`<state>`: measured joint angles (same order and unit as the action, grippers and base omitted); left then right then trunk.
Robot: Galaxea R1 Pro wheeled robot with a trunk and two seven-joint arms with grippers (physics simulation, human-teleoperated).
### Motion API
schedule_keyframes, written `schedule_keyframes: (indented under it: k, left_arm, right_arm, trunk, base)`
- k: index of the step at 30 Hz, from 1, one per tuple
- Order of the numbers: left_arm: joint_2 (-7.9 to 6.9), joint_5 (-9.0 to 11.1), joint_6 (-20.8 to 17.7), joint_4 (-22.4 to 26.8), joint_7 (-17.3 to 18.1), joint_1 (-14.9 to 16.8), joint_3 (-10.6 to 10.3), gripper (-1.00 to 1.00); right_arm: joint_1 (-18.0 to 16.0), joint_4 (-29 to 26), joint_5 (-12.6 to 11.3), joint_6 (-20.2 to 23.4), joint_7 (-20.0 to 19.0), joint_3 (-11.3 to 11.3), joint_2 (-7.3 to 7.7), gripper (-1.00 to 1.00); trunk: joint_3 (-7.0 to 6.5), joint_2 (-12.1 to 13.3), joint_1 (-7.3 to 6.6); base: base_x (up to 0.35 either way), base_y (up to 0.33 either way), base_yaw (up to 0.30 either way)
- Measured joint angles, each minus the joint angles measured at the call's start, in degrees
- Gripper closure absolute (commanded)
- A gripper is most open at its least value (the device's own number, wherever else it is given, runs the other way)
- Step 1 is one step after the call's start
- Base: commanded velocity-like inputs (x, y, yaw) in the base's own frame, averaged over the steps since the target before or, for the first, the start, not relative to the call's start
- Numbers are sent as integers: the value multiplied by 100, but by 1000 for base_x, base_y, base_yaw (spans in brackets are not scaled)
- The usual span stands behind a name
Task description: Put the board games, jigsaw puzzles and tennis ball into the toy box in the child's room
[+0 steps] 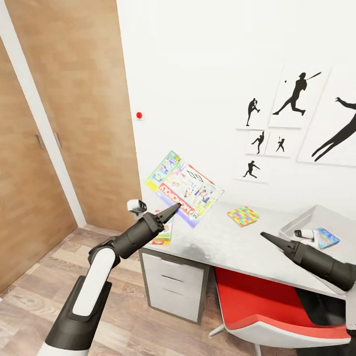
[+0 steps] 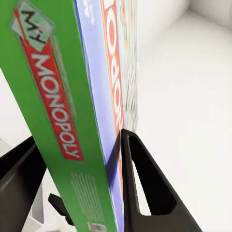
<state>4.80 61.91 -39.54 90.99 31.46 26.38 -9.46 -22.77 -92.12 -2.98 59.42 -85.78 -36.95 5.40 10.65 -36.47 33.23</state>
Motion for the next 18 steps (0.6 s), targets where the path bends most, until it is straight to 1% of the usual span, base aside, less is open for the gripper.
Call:
schedule_keyframes:
  k: [1,3,5,6,8,11,12,13,14,15,18]
  left_arm:
    - [0,-6,3,0,0,0,0,100]
    - [-3,-19,63,-6,54,-17,-15,100]
    - [-7,-57,111,-12,110,-32,-28,100]
    - [-8,-58,113,-12,111,-32,-28,100]
    - [-19,-125,163,-18,151,-48,-38,100]
    - [-42,-311,250,-32,186,-86,-86,100]
    - [-42,-293,247,-31,187,-87,-86,100]
    - [-49,-393,277,-40,193,-102,-109,100]
    - [-54,-469,298,-49,203,-116,-130,100]
    - [-64,-626,342,-65,216,-141,-162,100]
    - [-72,-742,409,-136,294,-166,-191,100]
  right_arm:
    - [0,0,0,0,0,0,-4,-100]
    - [1,1,-4,0,2,1,-171,-100]
    - [3,1,-7,0,5,6,-288,-100]
    - [3,1,-7,0,5,6,-290,-100]
    - [1,1,-9,1,8,9,-388,-100]
    - [-7,1,-9,2,17,17,-535,-100]
    - [-7,1,-9,2,17,17,-537,-100]
    - [-8,3,-15,3,24,23,-573,-100]
    - [-15,3,-10,3,33,29,-644,-100]
    - [-17,3,-6,3,38,31,-679,-100]
    - [-22,3,2,3,50,35,-766,-100]
  trunk:
    - [0,0,0]
    - [0,0,0]
    - [0,0,0]
    - [0,0,0]
    - [0,0,0]
    - [0,0,0]
    - [0,0,0]
    - [0,0,0]
    - [0,0,0]
    - [0,0,0]
    - [0,0,0]
  base:
    - [0,0,-2]
    - [0,0,-1]
    - [0,0,0]
    - [0,0,0]
    - [0,0,0]
    - [0,0,0]
    - [0,0,0]
    - [0,0,0]
    - [0,0,0]
    - [0,0,0]
    - [0,0,0]
